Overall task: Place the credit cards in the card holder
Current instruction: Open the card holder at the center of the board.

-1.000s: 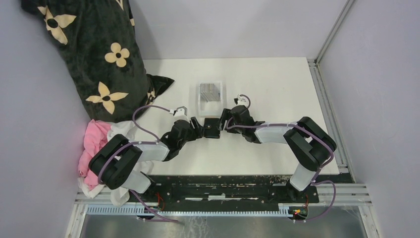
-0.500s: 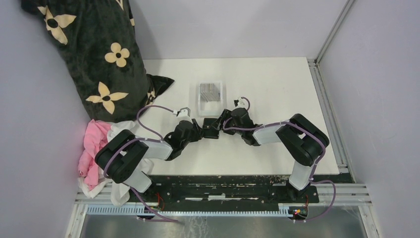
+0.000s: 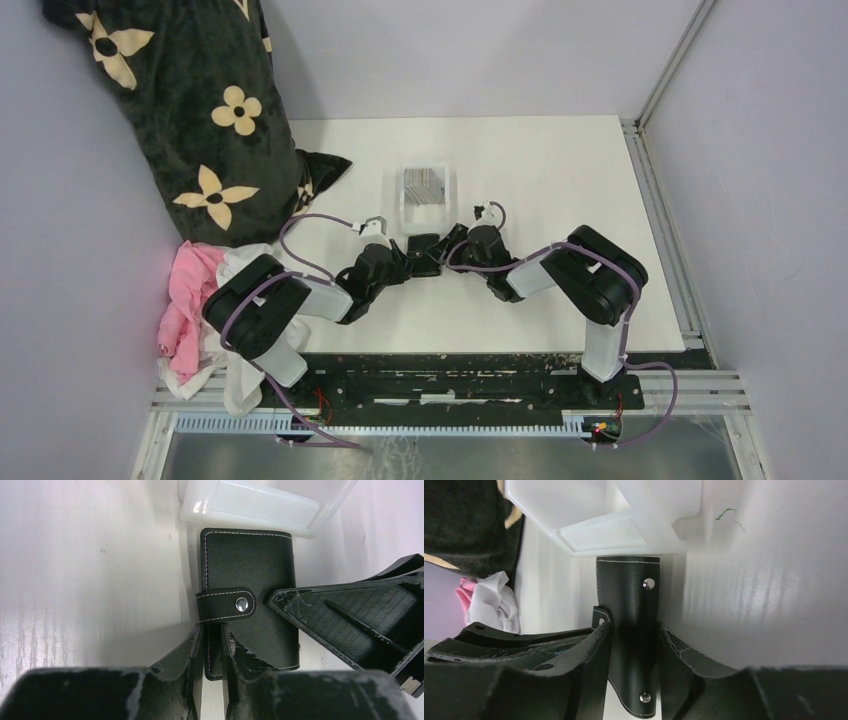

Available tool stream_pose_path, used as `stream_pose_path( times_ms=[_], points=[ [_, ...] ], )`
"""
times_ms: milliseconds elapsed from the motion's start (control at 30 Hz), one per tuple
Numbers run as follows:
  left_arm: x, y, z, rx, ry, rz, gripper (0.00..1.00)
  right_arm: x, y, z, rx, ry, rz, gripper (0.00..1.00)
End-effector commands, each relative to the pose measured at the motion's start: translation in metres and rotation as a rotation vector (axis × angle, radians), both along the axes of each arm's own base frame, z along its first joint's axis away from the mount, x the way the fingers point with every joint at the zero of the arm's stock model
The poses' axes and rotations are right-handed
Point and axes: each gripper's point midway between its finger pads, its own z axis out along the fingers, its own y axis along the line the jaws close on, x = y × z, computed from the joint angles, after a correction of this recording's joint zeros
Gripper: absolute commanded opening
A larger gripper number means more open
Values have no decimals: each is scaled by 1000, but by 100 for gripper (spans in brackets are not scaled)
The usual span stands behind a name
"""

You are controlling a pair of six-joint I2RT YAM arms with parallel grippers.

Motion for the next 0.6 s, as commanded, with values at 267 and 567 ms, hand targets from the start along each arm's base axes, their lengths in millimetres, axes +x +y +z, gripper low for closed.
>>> stream_pose_path(
  times_ms=[267, 567],
  points=[
    [-25, -19, -27, -54, 85, -77, 20, -52, 18, -58, -77, 145, 133, 10],
    [-24, -11, -6, -47, 49, -53, 34, -49, 14, -44, -101, 102, 134, 1]
  ],
)
